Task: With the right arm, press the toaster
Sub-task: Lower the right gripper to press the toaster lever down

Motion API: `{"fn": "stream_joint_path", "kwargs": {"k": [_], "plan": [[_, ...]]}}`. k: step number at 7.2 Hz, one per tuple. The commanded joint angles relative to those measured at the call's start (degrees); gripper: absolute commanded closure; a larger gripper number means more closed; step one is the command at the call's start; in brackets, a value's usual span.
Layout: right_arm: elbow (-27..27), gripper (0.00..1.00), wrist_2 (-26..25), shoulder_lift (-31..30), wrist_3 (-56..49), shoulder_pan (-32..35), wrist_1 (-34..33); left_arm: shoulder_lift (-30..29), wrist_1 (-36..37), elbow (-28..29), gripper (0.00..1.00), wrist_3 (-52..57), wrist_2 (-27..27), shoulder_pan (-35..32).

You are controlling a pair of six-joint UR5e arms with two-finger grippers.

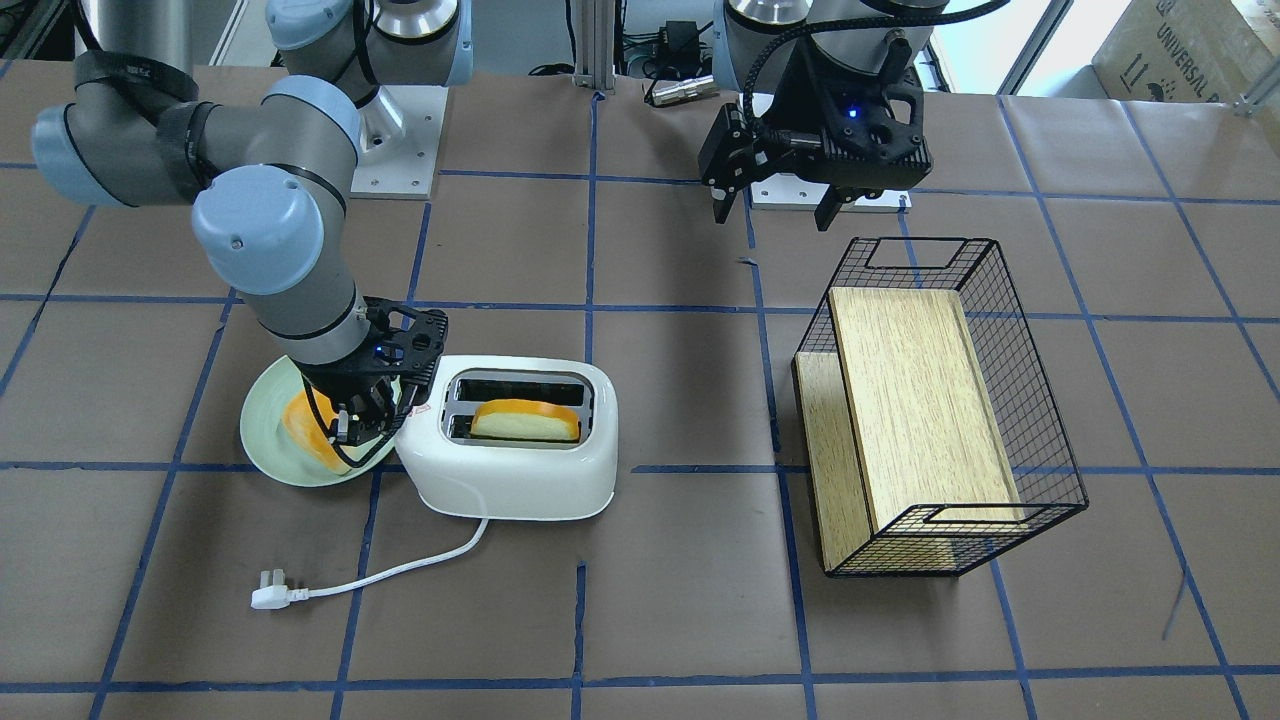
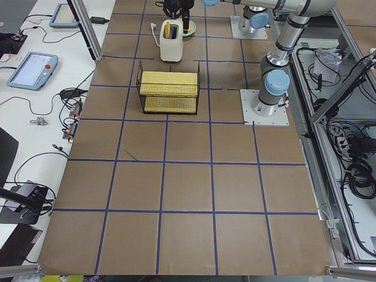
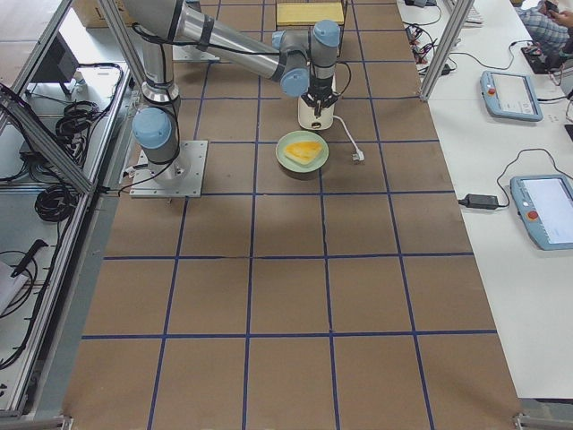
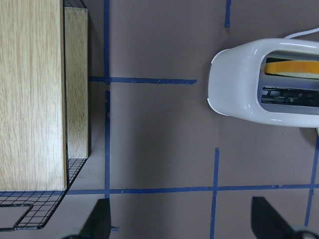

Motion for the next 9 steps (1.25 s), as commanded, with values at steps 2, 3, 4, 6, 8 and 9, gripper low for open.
{"fn": "stream_joint_path", "kwargs": {"k": [2, 3, 4, 6, 8, 9], "plan": [[0.02, 0.77, 0.09, 1.31, 0.1, 0.11, -1.06, 0.0, 0.0, 0.0, 0.0, 0.0, 0.0, 0.0], [0.11, 0.77, 0.09, 1.58, 0.01, 0.03, -1.49, 0.0, 0.0, 0.0, 0.0, 0.0, 0.0, 0.0], [0.11, 0.77, 0.09, 1.67, 0.01, 0.11, -1.67, 0.0, 0.0, 0.0, 0.0, 0.0, 0.0, 0.0], [0.11, 0.77, -0.09, 2.37, 0.54, 0.03, -1.76, 0.0, 0.0, 0.0, 0.0, 0.0, 0.0, 0.0], [0.02, 0.77, -0.09, 2.63, 0.8, 0.2, -1.76, 0.0, 0.0, 0.0, 0.0, 0.0, 0.0, 0.0], [0.11, 0.77, -0.09, 2.64, 0.63, 0.11, -1.76, 0.0, 0.0, 0.0, 0.0, 0.0, 0.0, 0.0]]}}
